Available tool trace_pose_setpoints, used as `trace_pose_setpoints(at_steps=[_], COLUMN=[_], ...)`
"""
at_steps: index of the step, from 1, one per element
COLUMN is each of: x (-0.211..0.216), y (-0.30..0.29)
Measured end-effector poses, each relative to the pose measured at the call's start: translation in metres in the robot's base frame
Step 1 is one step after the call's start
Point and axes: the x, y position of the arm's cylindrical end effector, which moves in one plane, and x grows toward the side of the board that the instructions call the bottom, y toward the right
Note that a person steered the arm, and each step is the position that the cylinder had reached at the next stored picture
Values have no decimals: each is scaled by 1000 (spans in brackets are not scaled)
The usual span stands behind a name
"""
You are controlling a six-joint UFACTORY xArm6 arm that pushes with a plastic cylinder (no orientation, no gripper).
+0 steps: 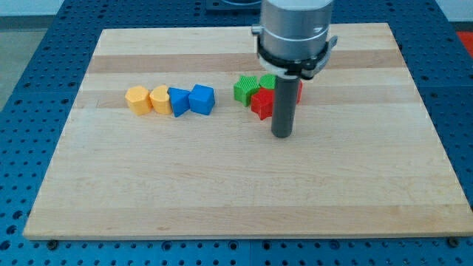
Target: Adjust the red blocks closer to the green blocks
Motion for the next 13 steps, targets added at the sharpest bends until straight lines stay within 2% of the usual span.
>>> trace_pose_setpoints(at_steps=[6,8,11,12,13], x=[-49,-49,14,13,-5], y=[6,6,-21,-49,-66])
